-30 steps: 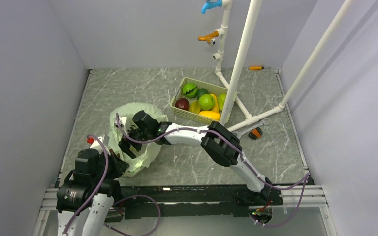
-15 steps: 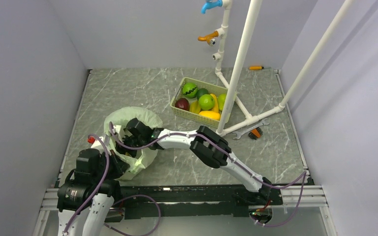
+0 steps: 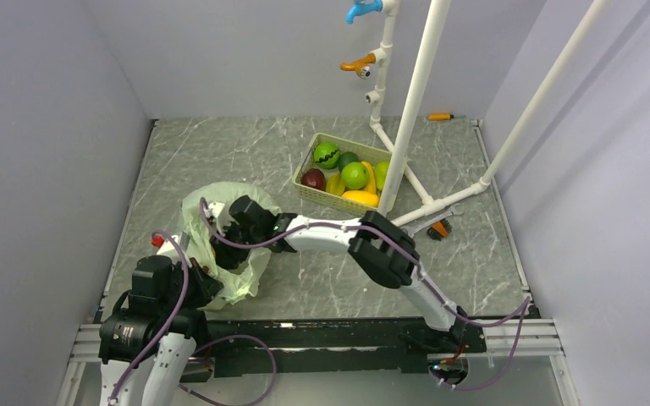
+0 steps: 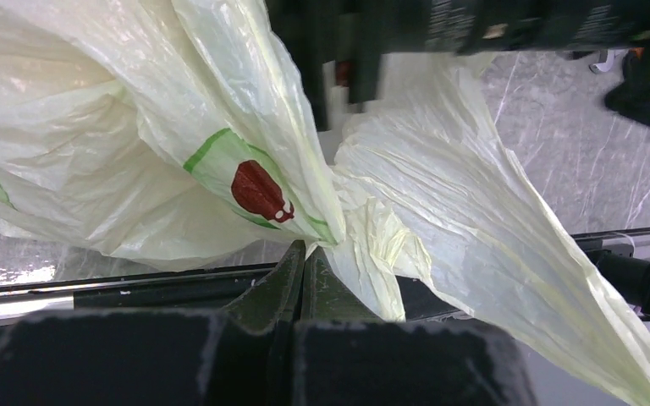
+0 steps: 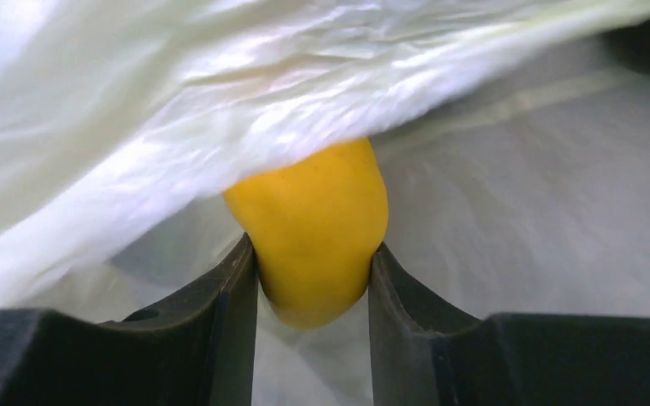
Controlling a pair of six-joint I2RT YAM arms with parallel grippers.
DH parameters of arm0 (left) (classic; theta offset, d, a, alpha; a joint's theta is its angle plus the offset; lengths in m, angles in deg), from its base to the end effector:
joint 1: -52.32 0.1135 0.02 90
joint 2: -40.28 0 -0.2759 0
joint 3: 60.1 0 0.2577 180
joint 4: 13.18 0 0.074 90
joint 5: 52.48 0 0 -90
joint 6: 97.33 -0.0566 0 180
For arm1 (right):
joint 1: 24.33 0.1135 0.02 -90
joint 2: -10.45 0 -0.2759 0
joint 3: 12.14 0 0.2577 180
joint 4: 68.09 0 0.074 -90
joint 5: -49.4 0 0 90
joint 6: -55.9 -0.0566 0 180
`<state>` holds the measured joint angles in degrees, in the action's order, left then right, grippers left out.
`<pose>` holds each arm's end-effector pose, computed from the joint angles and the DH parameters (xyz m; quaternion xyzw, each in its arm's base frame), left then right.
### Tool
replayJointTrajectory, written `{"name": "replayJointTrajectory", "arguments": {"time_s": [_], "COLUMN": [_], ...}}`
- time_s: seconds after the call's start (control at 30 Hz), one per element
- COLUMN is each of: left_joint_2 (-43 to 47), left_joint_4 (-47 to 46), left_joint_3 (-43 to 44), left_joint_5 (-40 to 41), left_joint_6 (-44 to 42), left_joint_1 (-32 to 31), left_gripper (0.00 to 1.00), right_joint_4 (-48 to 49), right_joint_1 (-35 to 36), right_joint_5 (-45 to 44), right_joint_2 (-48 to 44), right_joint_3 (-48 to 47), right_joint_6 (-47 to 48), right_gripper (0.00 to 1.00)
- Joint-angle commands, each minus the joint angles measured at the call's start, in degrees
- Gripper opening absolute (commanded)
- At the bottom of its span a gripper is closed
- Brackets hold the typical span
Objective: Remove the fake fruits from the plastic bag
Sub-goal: Take out the fake fruit from the plastic bag, then place the fake fruit in the bin.
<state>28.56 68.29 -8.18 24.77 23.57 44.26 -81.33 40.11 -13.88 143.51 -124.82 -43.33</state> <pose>0.0416 -0.0185 0.2507 -0.1343 0.8964 -0.2321 0.3528 0.2159 0.5105 0.1564 -0.4941 0.7093 0.4385 0.2458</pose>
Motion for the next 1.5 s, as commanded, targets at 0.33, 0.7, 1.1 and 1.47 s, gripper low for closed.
{"name": "replayJointTrajectory", "arguments": {"time_s": [0.33,0.7,1.1,1.47], "left_joint_2": [1.04,1.43,1.44,-0.20], "left_joint_4": [-1.21,0.23,-0.72,-0.71], "left_joint_3": [-0.07,2.55,2.43,0.33], "left_joint_5": [1.41,5.26,4.76,0.31], "left_joint_6": [0.49,0.55,0.38,0.05], "left_joint_1": [0.23,0.22,0.23,0.23], "left_gripper": [0.00,0.00,0.00,0.00], "right_joint_4": [0.86,-2.58,3.60,-16.78], "right_joint_1": [-4.14,-4.15,-7.28,-21.65], "right_joint_5": [-6.24,-9.17,-36.46,-55.82], "right_joint_2": [-22.73,-31.17,-50.71,-29.00], "right_joint_3": [14.76,19.02,33.79,11.26], "right_joint_6": [1.81,3.06,7.52,-5.77], "right_gripper": [0.00,0.00,0.00,0.00]}}
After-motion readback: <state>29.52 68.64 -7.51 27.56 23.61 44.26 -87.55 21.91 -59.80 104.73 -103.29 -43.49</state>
